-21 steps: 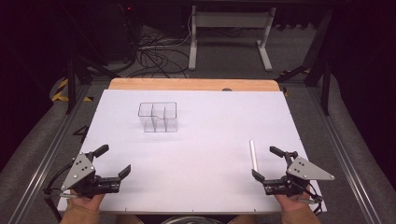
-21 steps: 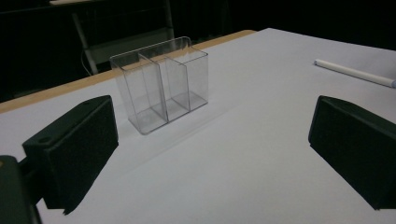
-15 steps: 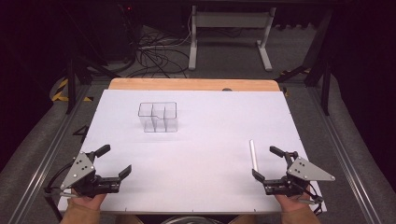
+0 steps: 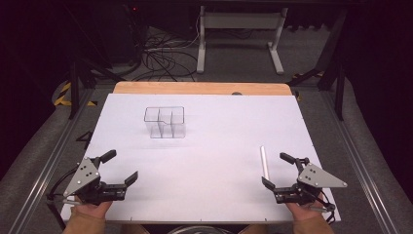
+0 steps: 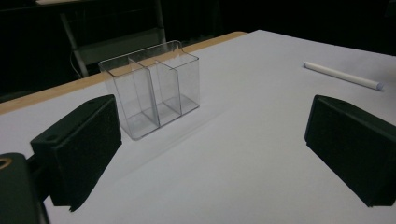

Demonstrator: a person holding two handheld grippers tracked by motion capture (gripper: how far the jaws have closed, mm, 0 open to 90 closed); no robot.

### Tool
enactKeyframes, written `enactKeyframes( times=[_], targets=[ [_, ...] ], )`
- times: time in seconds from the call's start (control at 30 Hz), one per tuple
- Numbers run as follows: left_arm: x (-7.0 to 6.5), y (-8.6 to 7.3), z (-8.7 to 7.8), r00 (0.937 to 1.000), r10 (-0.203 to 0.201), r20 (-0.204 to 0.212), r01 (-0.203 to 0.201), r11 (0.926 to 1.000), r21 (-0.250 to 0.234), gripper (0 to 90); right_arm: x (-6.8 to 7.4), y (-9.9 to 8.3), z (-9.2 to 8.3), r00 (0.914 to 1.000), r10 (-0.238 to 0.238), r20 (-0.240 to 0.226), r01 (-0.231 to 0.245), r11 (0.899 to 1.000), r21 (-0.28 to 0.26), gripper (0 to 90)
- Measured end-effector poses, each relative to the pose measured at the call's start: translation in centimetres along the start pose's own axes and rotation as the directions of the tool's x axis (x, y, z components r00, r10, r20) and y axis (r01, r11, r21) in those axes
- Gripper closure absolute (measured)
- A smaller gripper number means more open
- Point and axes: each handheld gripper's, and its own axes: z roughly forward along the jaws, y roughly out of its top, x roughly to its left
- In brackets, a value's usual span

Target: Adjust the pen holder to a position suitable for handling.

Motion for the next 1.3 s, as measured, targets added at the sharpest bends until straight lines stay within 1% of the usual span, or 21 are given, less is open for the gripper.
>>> enactKeyframes(
  times=[0.1, 0.17, 0.2, 0.27, 0.37, 0.53, 0.63, 0.8, 0.87, 1.03, 1.17, 1.23, 1.3],
  targets=[
    [0.1, 0.3, 0.2, 0.9999, -0.001, 0.013, 0.001, 1.0000, 0.004, 5.4, 0.0, 0.0, -0.1, 1.0000, 0.004, -0.001, -0.004, 1.000, -0.002, 5.1],
    [0.2, 0.8, 0.4, 0.9996, -0.011, 0.027, 0.010, 0.9999, 0.012, 5.5, 0.0, 0.0, -0.1, 1.0000, 0.008, -0.001, -0.008, 1.000, -0.003, 5.1],
    [0.3, 1.0, 0.6, 0.9995, -0.004, 0.031, 0.003, 0.9999, 0.014, 5.5, 0.0, 0.0, 0.0, 0.9999, 0.010, -0.003, -0.010, 1.000, -0.002, 5.1],
    [0.3, 1.5, 1.0, 0.9990, -0.010, 0.045, 0.009, 0.9998, 0.018, 5.5, -0.1, -0.1, 0.0, 0.9999, 0.012, -0.009, -0.012, 1.000, 0.000, 5.1],
    [0.2, 2.3, 1.7, 0.9983, 0.010, 0.057, -0.011, 0.9997, 0.021, 5.6, -0.1, -0.1, 0.0, 0.9999, 0.014, -0.009, -0.014, 1.000, 0.000, 5.1],
    [0.0, 3.5, 2.9, 0.9953, 0.034, 0.091, -0.036, 0.9989, 0.029, 5.6, -0.2, -0.2, 0.0, 0.9997, 0.022, -0.012, -0.022, 1.000, 0.002, 5.1],
    [-0.1, 4.0, 3.4, 0.9940, 0.045, 0.099, -0.048, 0.9986, 0.023, 5.6, -0.2, -0.2, -0.1, 0.9997, 0.019, -0.013, -0.019, 1.000, 0.003, 5.1],
    [-0.2, 4.5, 4.1, 0.9927, 0.045, 0.112, -0.049, 0.9984, 0.028, 5.6, -0.2, -0.3, -0.2, 0.9998, 0.019, -0.012, -0.019, 1.000, 0.001, 5.1],
    [-0.3, 4.7, 4.6, 0.9919, 0.049, 0.117, -0.053, 0.9982, 0.030, 5.6, -0.2, -0.3, -0.2, 0.9998, 0.016, -0.012, -0.016, 1.000, 0.001, 5.1],
    [-0.3, 5.0, 5.4, 0.9902, 0.044, 0.133, -0.048, 0.9985, 0.028, 5.6, -0.2, -0.3, -0.2, 0.9997, 0.021, -0.016, -0.020, 1.000, 0.005, 5.1],
    [-0.5, 5.2, 6.3, 0.9877, 0.048, 0.149, -0.054, 0.9980, 0.034, 5.6, -0.1, -0.3, -0.2, 0.9996, 0.020, -0.018, -0.020, 1.000, 0.006, 5.1],
    [-0.5, 5.2, 6.6, 0.9865, 0.056, 0.154, -0.062, 0.9975, 0.035, 5.6, -0.1, -0.3, -0.3, 0.9996, 0.019, -0.021, -0.018, 1.000, 0.008, 5.1],
    [-0.5, 5.3, 6.8, 0.9852, 0.054, 0.163, -0.061, 0.9974, 0.039, 6.1, -0.2, -0.4, -0.3, 0.9996, 0.020, -0.022, -0.019, 1.000, 0.006, 5.1]
  ],
)
